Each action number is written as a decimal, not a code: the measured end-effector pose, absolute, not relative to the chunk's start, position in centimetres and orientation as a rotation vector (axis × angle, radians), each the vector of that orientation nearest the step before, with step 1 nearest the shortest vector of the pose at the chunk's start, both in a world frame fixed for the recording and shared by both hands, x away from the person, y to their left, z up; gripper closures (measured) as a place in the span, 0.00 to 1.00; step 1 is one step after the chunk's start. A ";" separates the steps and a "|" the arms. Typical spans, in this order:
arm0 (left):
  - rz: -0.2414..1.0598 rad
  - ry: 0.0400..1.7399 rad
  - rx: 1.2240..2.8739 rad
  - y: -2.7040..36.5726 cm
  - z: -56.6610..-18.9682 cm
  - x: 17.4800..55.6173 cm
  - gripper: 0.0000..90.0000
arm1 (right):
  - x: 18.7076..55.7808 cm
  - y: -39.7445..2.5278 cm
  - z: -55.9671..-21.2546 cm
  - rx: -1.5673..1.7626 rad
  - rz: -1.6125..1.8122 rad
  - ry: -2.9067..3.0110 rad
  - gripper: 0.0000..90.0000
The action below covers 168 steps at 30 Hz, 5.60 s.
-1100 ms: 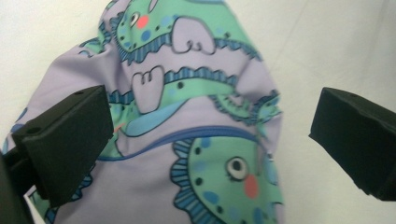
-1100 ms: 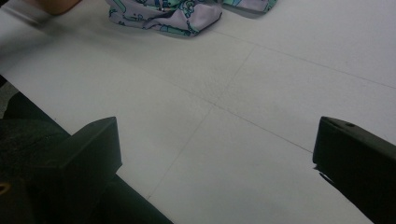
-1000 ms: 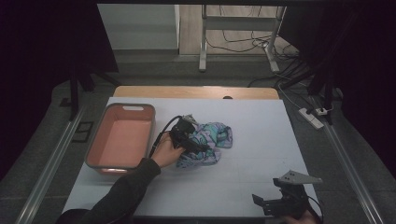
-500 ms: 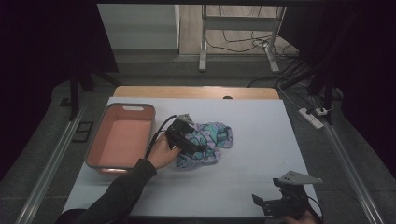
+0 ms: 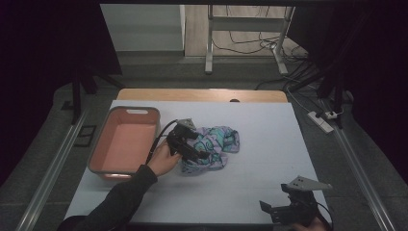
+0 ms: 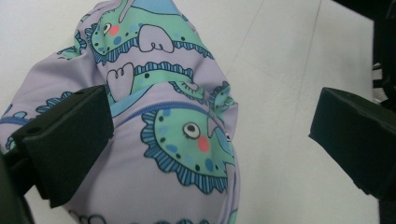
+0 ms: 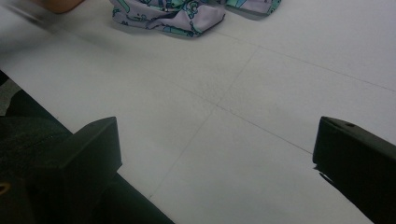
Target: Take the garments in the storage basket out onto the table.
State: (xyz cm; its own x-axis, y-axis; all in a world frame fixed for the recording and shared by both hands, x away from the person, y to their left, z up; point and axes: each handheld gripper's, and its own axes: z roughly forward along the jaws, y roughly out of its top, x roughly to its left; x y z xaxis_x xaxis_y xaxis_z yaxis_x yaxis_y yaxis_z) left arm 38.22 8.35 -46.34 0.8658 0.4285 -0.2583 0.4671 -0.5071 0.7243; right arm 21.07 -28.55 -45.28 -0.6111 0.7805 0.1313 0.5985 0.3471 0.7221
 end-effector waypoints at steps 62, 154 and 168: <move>-0.022 0.718 2.119 15.4 -44.9 32.3 0.00 | 21.0 -28.3 -45.3 1.218 1.100 2.390 0.01; 0.143 1.074 1.925 30.3 -47.7 19.8 0.00 | 21.0 -28.1 -45.3 1.210 1.082 2.395 0.01; 0.177 1.122 1.911 31.4 -47.8 18.6 0.00 | 21.0 -28.1 -45.3 1.213 1.082 2.392 0.01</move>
State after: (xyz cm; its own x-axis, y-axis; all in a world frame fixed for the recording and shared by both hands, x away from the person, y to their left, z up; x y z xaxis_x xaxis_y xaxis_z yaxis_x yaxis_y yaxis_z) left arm 18.62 31.36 -47.78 0.5803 0.7606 -0.2910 0.6340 -0.1976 0.7477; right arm 20.99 -28.13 -45.32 -0.6226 0.7755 0.1047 0.5909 0.3782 0.7126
